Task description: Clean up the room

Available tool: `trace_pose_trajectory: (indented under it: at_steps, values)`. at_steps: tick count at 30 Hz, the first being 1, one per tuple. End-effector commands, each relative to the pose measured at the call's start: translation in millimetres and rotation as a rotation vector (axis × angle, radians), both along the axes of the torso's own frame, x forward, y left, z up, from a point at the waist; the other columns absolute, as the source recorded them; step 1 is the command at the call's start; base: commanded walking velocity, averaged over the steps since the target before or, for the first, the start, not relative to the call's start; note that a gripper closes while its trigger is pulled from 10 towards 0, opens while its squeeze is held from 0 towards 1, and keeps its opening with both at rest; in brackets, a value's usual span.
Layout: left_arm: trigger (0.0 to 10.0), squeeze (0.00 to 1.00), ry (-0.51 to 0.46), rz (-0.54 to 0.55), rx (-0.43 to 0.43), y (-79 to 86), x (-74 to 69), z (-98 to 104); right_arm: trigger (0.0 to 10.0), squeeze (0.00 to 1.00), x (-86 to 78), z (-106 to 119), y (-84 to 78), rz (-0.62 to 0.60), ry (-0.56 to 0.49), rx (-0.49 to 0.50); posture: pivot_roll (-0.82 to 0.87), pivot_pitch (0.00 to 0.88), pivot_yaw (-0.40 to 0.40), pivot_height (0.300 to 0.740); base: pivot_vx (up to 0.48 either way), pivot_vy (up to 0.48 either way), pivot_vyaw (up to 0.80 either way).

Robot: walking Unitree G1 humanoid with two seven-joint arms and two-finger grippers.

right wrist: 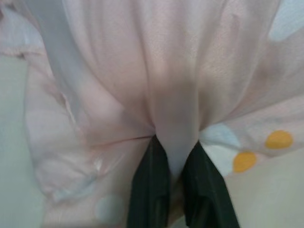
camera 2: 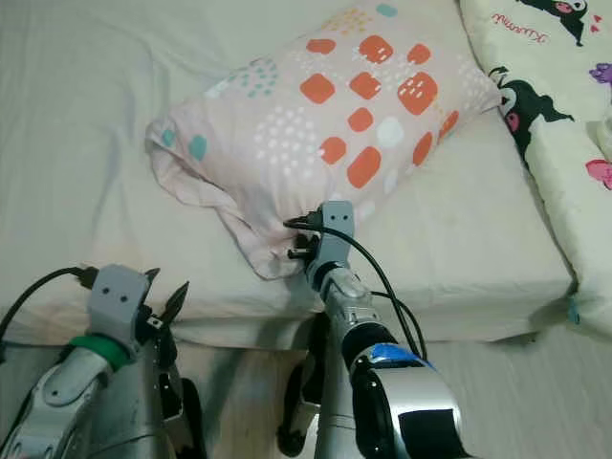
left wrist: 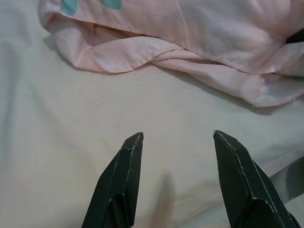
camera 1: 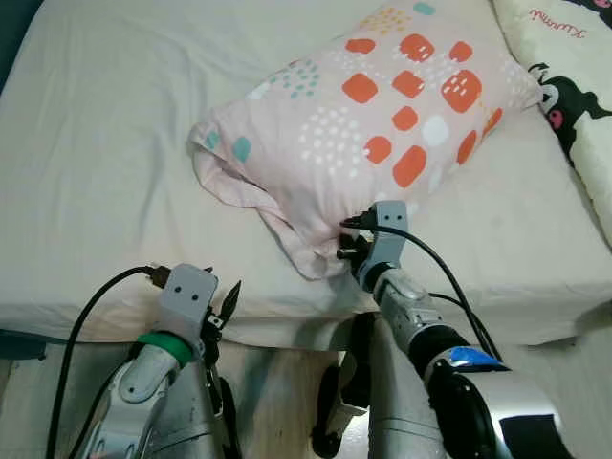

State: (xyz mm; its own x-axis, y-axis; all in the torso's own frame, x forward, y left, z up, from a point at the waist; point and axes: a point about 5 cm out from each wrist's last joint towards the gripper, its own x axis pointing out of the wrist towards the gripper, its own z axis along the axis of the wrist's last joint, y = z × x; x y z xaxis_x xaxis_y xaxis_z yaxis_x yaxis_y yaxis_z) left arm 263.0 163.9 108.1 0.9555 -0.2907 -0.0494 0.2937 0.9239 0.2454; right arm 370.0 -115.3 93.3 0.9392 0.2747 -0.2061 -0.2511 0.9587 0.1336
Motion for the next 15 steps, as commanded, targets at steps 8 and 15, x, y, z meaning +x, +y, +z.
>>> trace_pose_trajectory:
  at_steps: [8,15]
  values:
    - [10.0,0.00,0.048,0.041,-0.001,1.3,0.2,-13.7,0.0,0.00,-6.6,-14.1,-7.3,0.007,0.069,-0.018,0.18,0.320,-0.067,0.552,0.000,0.000,0.00]
    - [10.0,0.00,-0.040,0.320,-0.041,37.8,36.8,2.5,0.0,0.00,-12.0,-2.2,34.1,0.398,0.005,-0.003,0.06,0.251,-0.054,0.552,0.000,0.000,0.00]
